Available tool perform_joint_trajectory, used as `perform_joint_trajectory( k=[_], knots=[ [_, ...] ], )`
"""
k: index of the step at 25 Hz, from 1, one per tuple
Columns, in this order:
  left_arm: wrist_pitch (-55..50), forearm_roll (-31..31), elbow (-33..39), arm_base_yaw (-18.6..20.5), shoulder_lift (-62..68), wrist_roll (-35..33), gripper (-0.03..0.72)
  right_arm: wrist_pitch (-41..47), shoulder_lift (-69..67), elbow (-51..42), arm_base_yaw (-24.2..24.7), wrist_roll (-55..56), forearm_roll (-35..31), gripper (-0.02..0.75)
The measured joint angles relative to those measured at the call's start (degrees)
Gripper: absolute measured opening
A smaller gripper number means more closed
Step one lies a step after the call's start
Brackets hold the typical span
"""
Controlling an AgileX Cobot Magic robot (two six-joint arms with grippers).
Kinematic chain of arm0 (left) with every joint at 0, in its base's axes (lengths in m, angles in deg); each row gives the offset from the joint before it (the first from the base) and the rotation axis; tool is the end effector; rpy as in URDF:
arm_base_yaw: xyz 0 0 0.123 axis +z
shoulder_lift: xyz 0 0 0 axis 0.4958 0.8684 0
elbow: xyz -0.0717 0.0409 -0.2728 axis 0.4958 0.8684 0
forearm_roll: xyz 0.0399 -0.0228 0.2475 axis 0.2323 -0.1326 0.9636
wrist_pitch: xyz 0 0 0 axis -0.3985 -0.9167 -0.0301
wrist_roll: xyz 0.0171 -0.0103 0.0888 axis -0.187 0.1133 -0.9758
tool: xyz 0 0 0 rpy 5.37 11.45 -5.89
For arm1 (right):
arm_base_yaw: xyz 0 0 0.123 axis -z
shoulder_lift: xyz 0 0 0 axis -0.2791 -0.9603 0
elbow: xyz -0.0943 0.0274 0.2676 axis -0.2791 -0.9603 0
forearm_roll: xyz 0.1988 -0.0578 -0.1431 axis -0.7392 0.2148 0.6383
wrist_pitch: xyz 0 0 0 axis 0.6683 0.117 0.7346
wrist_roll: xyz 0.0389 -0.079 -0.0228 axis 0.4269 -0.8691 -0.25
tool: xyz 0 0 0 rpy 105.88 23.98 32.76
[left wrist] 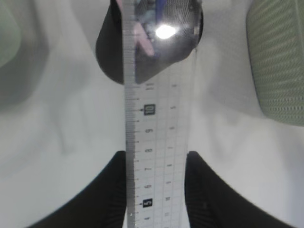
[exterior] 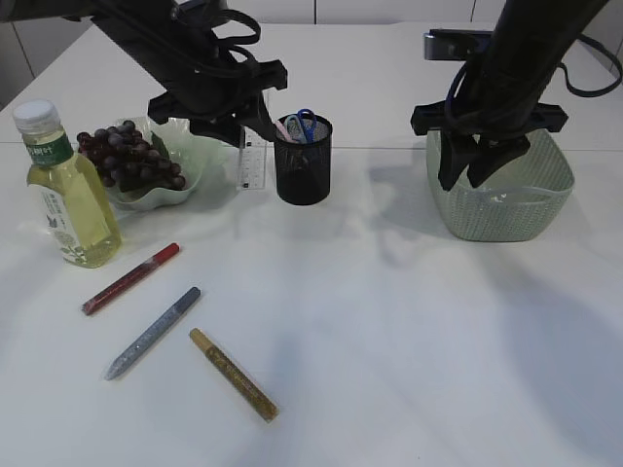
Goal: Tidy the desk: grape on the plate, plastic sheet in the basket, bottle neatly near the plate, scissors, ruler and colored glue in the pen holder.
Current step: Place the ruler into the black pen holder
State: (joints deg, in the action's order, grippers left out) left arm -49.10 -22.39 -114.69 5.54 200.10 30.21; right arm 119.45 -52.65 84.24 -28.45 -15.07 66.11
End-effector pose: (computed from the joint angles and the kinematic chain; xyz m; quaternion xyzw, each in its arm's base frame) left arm 0.4227 -0.2096 0.2508 0.0264 0.9516 -0.2067 0.2259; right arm 0.4102 0.0990 0.2612 -0.0862 0.9901 0.0656 0.0891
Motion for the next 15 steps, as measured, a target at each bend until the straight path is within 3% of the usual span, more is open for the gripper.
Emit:
perform_joint_trajectory(
  k=[15],
  knots=[
    [19.67,-2.37,0.00,0.00,0.22,-2.67,0.269,0.00,0.00,0.00,0.00,-0.11,0.00,0.290]
  ],
)
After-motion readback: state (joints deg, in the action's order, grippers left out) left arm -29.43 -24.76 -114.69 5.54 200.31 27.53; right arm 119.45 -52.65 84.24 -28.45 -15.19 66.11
